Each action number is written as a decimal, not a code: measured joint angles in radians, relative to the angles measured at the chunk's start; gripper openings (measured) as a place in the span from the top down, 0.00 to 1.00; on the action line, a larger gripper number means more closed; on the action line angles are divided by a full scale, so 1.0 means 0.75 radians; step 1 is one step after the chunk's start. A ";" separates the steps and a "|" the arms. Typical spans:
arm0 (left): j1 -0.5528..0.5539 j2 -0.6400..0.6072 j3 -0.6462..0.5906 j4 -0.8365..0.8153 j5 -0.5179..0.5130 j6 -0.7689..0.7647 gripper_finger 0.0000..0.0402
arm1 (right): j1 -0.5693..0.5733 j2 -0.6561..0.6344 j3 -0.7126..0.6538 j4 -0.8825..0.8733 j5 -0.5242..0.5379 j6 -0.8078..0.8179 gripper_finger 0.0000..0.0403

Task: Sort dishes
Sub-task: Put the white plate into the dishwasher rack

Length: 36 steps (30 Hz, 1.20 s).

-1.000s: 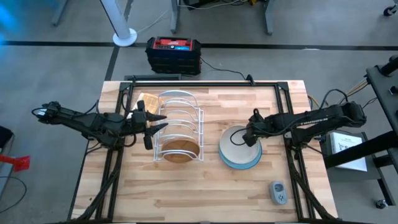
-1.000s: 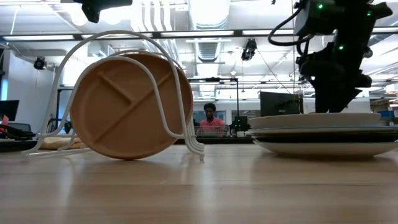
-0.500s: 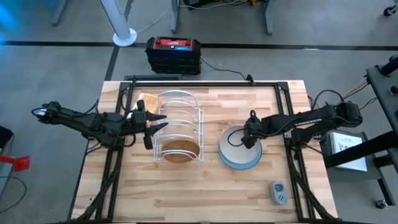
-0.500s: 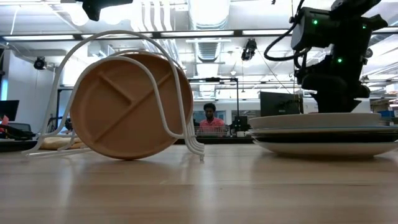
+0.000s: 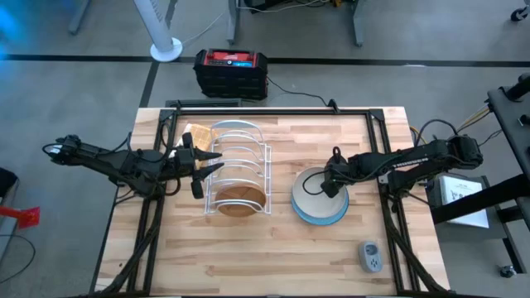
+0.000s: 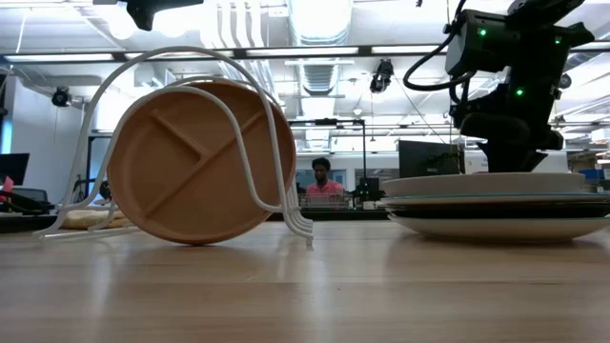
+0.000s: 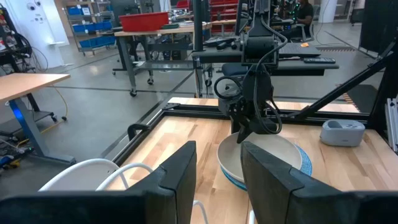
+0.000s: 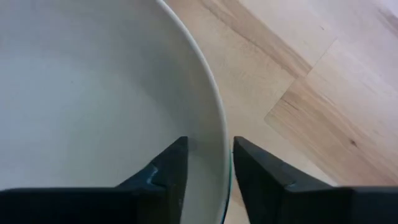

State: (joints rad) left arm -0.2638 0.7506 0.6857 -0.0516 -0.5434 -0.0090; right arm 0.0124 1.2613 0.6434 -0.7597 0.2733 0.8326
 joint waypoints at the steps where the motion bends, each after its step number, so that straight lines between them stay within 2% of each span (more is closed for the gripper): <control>1: 0.000 0.000 0.000 0.001 0.000 0.000 0.71 | 0.000 -0.001 0.000 0.001 0.006 0.000 0.75; 7: 0.000 0.000 0.000 0.002 0.000 0.001 0.71 | 0.000 -0.008 0.000 0.002 0.019 0.001 0.91; 11: 0.000 0.000 0.000 0.004 0.000 0.000 0.71 | 0.001 -0.039 0.001 0.010 0.017 -0.005 0.97; 17: 0.000 0.000 0.000 0.005 -0.097 0.001 0.71 | 0.001 -0.157 0.004 0.001 0.017 -0.008 1.00; 22: 0.000 0.000 0.000 -0.001 -0.102 0.009 0.71 | 0.001 -0.274 0.044 -0.007 0.040 -0.050 1.00; 29: 0.000 0.000 0.000 0.015 -0.103 0.084 0.71 | 0.004 -0.403 0.116 -0.002 0.166 -0.141 1.00; 32: 0.000 0.000 0.000 0.037 -0.117 0.135 0.71 | 0.026 -0.434 0.130 0.053 0.285 -0.198 1.00; 36: 0.003 0.000 0.000 0.044 -0.245 0.152 0.71 | 0.080 -0.449 0.132 0.261 0.481 -0.365 1.00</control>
State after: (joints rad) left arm -0.2619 0.7506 0.6857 -0.0187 -0.7273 0.1054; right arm 0.0727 0.9245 0.7422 -0.5639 0.6342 0.5590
